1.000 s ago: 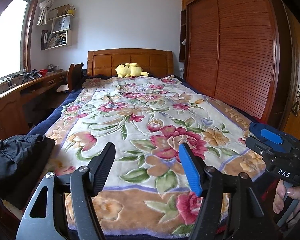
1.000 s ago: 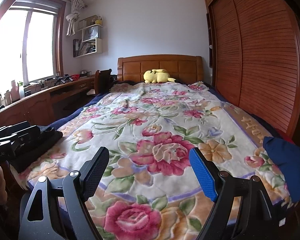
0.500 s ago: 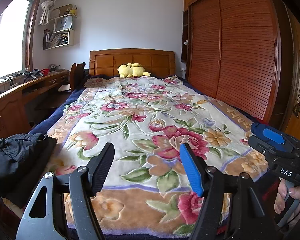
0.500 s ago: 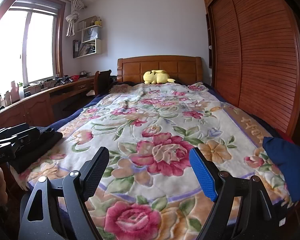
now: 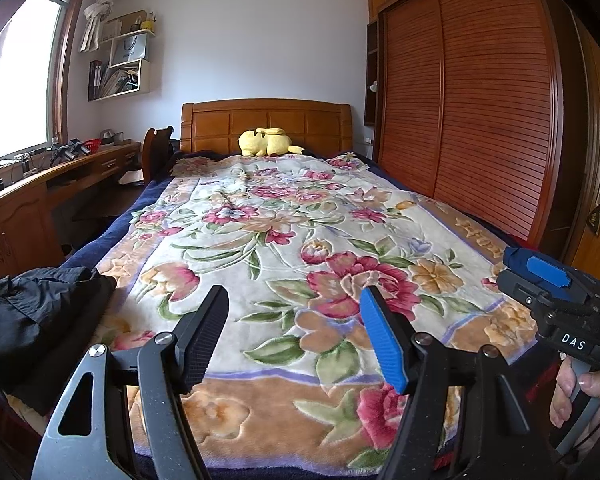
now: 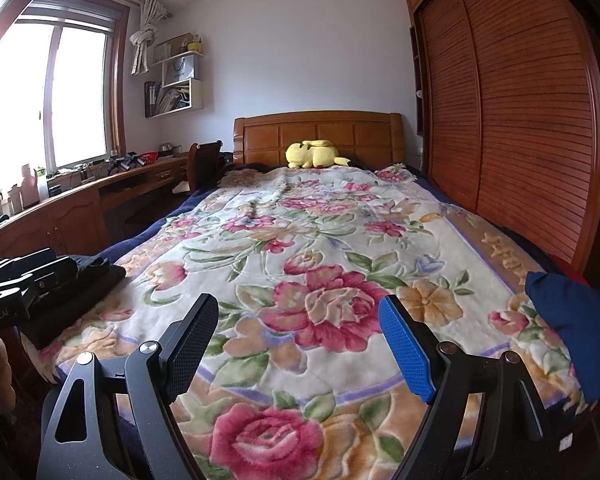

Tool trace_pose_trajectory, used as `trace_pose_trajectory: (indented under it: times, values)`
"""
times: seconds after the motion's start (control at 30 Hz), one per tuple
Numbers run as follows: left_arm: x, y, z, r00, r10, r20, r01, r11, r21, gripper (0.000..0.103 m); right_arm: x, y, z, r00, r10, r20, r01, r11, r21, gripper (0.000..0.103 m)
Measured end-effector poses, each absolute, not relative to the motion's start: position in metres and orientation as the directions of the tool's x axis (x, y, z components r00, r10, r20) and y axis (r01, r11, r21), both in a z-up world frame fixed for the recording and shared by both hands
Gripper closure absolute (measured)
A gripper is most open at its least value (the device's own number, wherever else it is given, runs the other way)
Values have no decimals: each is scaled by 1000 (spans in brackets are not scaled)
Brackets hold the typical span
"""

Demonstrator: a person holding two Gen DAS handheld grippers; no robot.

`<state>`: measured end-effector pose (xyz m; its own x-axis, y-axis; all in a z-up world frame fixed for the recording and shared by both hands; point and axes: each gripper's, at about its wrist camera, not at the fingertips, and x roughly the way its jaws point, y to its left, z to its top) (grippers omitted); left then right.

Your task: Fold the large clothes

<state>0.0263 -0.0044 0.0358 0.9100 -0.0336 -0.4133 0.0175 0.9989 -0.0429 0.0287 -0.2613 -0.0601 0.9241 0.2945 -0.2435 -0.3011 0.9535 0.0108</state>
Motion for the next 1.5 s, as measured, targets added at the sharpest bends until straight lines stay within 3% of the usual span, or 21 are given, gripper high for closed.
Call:
trace_pose_trajectory:
  times: [1.5]
  values:
    - [24,-5,34,911,-34,-411,18,999,-42,33,26,-257,-59,925,296,-240,-300,954,21,19]
